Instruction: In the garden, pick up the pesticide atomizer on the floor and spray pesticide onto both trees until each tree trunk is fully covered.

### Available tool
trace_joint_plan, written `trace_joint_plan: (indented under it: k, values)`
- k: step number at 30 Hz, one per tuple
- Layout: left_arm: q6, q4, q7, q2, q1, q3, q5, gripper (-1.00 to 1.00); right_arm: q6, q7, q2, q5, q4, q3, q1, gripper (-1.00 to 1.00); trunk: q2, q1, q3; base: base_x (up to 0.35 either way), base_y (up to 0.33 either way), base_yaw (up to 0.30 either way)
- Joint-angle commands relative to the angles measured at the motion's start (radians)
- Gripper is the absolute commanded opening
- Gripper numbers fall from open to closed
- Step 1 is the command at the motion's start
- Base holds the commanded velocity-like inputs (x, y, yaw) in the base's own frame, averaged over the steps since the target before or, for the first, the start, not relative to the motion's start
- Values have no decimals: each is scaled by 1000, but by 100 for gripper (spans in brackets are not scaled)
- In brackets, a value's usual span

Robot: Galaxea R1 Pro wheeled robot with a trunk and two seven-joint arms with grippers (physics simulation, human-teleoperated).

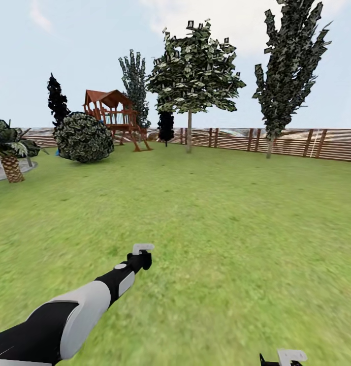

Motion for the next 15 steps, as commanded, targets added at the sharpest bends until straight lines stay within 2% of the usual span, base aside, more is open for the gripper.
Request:
trace_joint_plan:
  k: [1,15]
  values:
    - [-3,1,-3,0,-1,2,0,-100,-2,-4,0,-7,0,9,-1,100,-1,1,-2,350,0,0]
    - [-3,1,-3,0,-1,2,0,-100,-1,-4,0,-7,0,8,-1,100,-1,1,-2,350,0,0]
